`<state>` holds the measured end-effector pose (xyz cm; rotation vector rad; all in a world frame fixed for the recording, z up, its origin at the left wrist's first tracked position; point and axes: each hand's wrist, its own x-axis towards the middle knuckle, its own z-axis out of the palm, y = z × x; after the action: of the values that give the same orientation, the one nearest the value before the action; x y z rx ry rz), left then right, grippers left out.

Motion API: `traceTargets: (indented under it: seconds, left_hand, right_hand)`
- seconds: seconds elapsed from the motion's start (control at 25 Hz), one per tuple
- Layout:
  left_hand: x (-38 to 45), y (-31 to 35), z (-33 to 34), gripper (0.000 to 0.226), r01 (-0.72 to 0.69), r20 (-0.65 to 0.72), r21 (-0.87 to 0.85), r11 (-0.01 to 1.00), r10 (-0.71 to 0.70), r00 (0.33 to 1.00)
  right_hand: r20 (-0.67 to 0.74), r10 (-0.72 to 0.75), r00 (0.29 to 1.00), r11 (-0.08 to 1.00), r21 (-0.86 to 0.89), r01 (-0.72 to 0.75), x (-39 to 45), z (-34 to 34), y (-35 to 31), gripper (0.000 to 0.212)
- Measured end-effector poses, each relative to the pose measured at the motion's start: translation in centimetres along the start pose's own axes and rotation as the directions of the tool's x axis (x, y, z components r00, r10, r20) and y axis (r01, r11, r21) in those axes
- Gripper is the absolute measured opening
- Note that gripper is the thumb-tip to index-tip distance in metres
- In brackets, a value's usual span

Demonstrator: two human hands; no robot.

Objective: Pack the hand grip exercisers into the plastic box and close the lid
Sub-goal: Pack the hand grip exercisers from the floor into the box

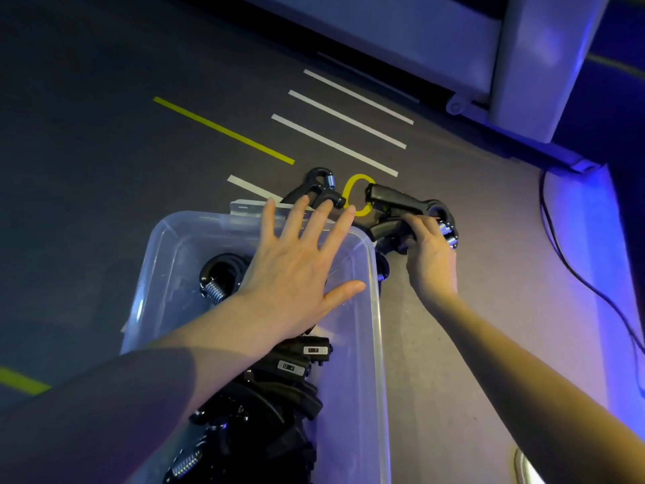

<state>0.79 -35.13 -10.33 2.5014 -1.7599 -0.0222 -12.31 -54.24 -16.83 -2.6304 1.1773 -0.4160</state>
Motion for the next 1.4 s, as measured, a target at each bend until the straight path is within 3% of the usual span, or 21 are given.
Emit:
traceTargets:
  seconds: [0.2,0.32,0.56,0.72,0.88,1.08,1.24,1.4]
  left_hand:
    - [-2.3,-1.4,-0.8,0.081,0.031,0.056,0.018,0.999,-0.032,0.998]
    - [-5.7,-3.4,-0.8,0.083,0.067,0.070,0.044,0.997,-0.070,0.995]
    - [-13.7,-6.9,-0.7,0.086,0.026,0.023,0.149,0.988,-0.029,0.999]
    - [-17.4,-5.7,-0.2,0.082,0.021,0.025,0.116,0.993,-0.024,0.999]
    - [-18.9,-4.5,0.0,0.080,-0.001,0.032,0.117,0.993,-0.003,0.999]
    - [-19.2,-4.3,-0.1,0.084,0.023,0.025,0.065,0.998,-0.024,0.999]
    - [-19.1,-4.1,-0.2,0.090,0.059,-0.015,0.015,0.998,-0.059,0.998]
    - [-19.5,-4.1,-0.3,0.091,0.055,-0.015,-0.024,0.998,-0.055,0.998]
  right_hand:
    - [-0.279,-0.139,0.950,0.951,0.230,0.206,-4.2,-6.2,-3.4,0.038]
    - [-0.303,-0.258,0.917,0.891,0.292,0.347,-7.9,-8.8,-6.5,0.038]
    - [-0.109,-0.601,0.791,0.784,0.109,0.611,-14.0,-8.5,-10.7,0.049]
    - [0.139,-0.681,0.719,0.712,-0.105,0.695,-15.4,-6.9,-11.2,0.074]
    - [0.187,-0.747,0.638,0.631,-0.103,0.769,-14.3,-7.2,-12.4,0.046]
    - [0.270,-0.776,0.570,0.551,-0.151,0.821,-13.6,-7.9,-15.4,0.026]
    - [0.250,-0.809,0.531,0.463,-0.283,0.840,-13.4,-7.9,-17.7,0.040]
    - [0.280,-0.853,0.441,0.343,-0.336,0.877,-16.2,-4.4,-20.1,0.031]
